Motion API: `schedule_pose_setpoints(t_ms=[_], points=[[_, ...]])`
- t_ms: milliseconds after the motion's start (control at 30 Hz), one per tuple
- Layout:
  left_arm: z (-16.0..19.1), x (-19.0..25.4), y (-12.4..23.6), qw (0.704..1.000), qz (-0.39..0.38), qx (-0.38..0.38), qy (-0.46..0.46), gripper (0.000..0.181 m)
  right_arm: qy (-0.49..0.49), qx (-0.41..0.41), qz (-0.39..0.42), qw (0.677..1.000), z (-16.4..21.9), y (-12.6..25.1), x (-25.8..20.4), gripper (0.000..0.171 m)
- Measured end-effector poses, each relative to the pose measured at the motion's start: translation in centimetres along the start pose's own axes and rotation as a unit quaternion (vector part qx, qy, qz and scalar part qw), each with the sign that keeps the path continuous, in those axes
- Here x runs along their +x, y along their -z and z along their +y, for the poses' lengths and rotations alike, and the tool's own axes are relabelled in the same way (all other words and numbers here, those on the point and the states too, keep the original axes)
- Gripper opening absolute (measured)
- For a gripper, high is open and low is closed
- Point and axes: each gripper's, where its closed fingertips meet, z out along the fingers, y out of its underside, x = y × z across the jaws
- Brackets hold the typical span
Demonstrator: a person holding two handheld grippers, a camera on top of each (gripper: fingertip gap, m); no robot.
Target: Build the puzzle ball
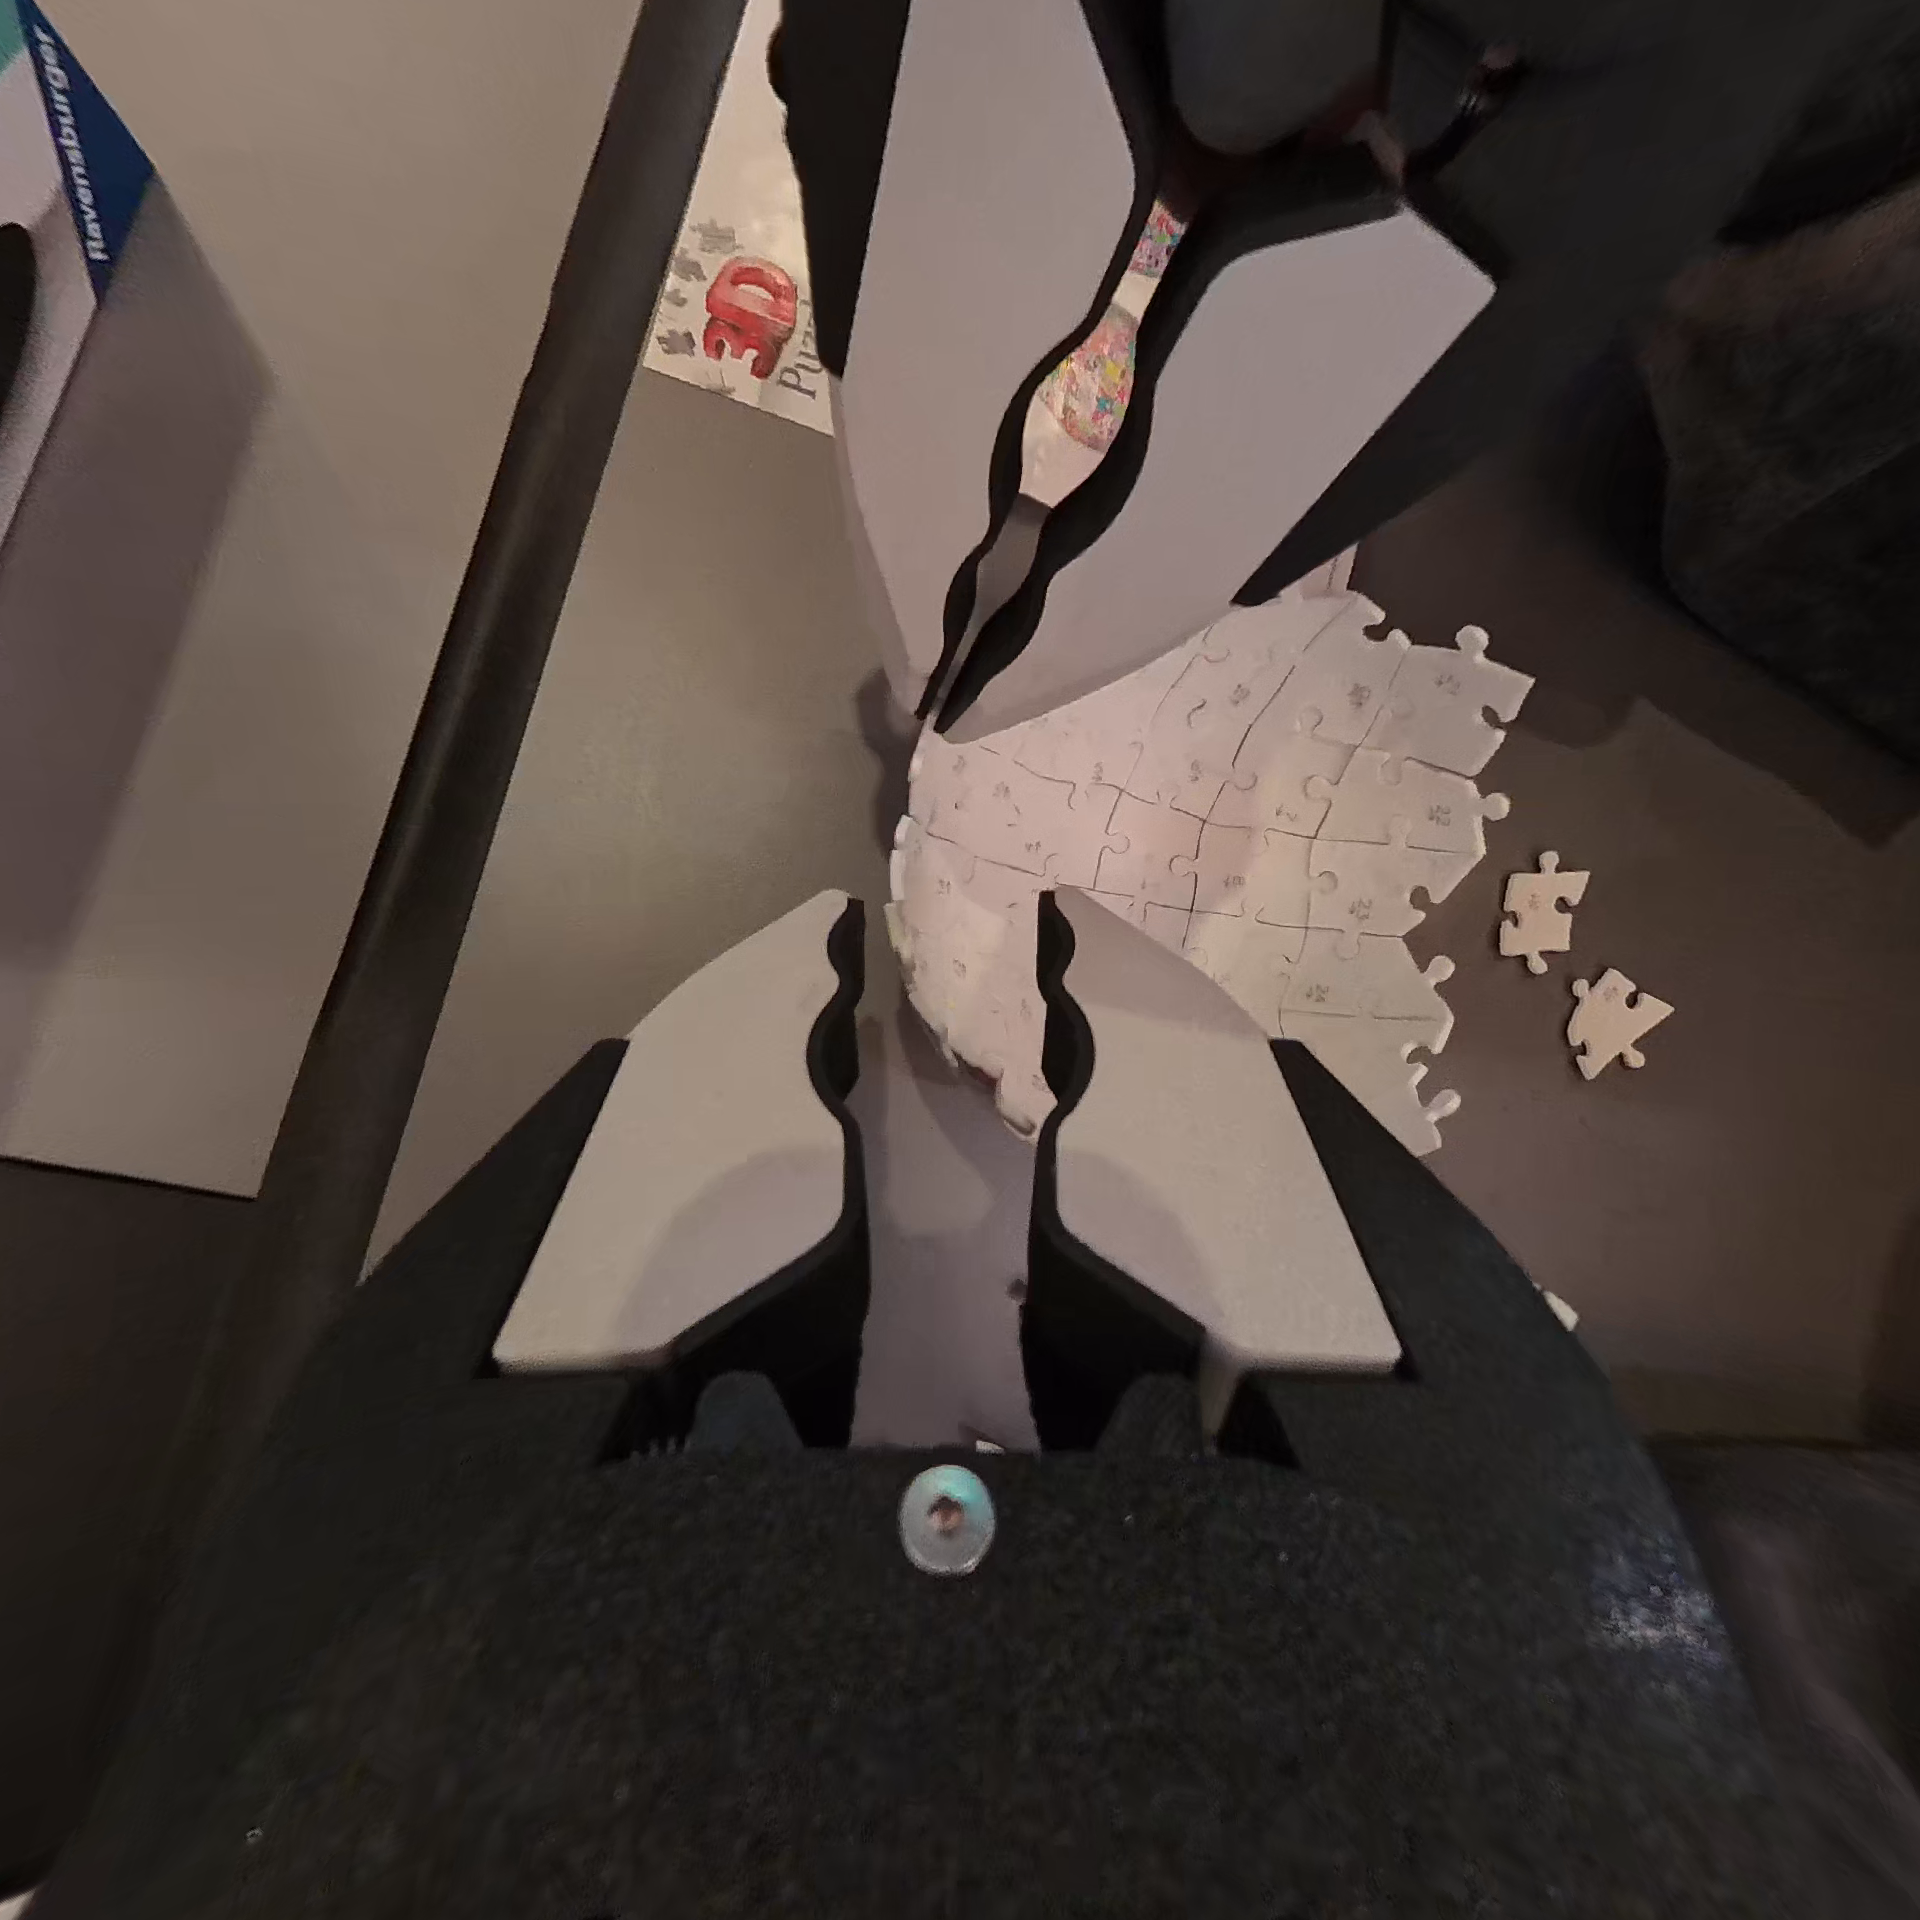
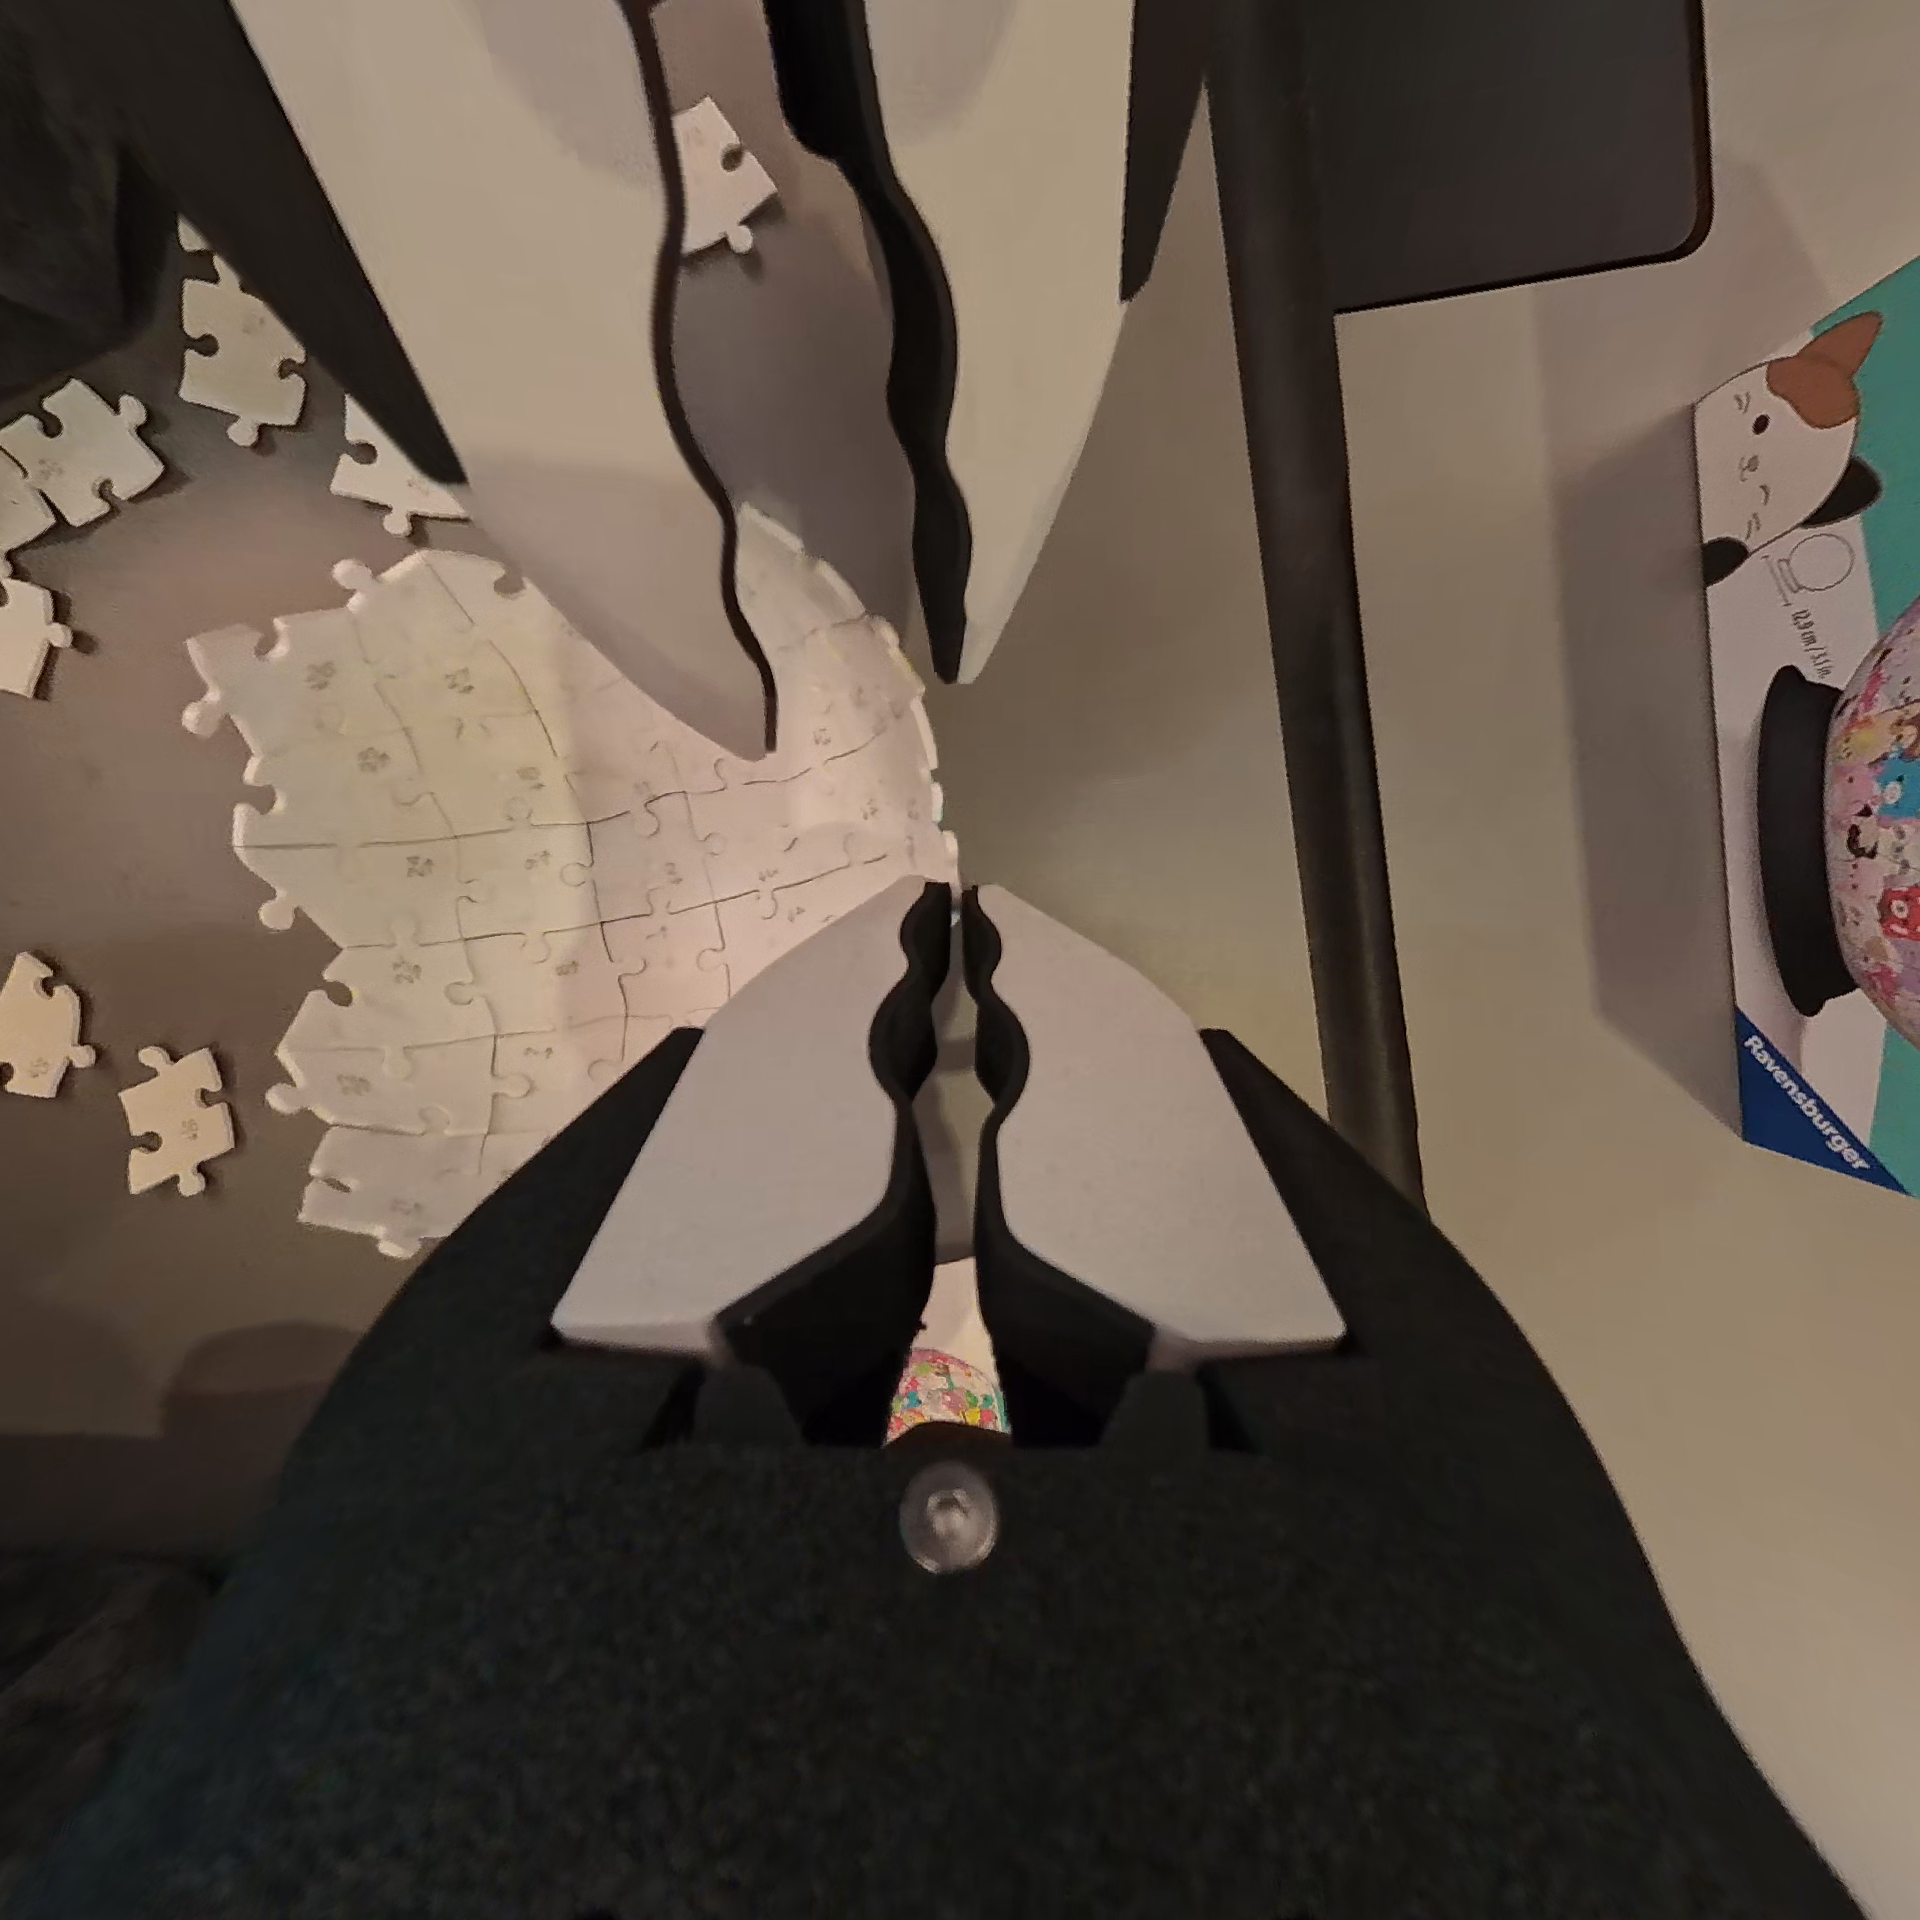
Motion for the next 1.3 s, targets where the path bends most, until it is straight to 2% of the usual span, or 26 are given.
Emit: schedule_pose_setpoints(t_ms=[233,433,700,967,1200,1300], points=[[0.0,-0.4,-0.7,0.999,0.021,-0.03,-0.009,0.024,-0.012,0.007,-0.011,1.0,0.2,0.0,0.3,0.002],[-1.6,-0.7,-1.1,0.998,0.049,-0.039,-0.021,0.017,-0.022,0.015,-0.011,1.0,0.4,0.1,0.6,0.002],[-1.0,-0.6,-2.6,0.992,0.09,-0.085,0.001,0.023,-0.038,0.035,-0.018,0.998,0.5,0.0,0.9,0.002],[-1.1,-1.6,-3.6,0.995,0.043,-0.087,-0.016,0.02,-0.037,0.041,-0.012,0.998,0.5,0.1,1.1,0.002],[-0.9,-2.0,-3.7,0.996,0.021,-0.085,-0.03,0.005,-0.04,0.046,-0.014,0.998,0.7,0.1,1.2,0.002],[-0.9,-2.0,-3.8,0.996,0.022,-0.084,-0.032,0.005,-0.039,0.046,-0.014,0.998,0.7,0.1,1.2,0.002]])
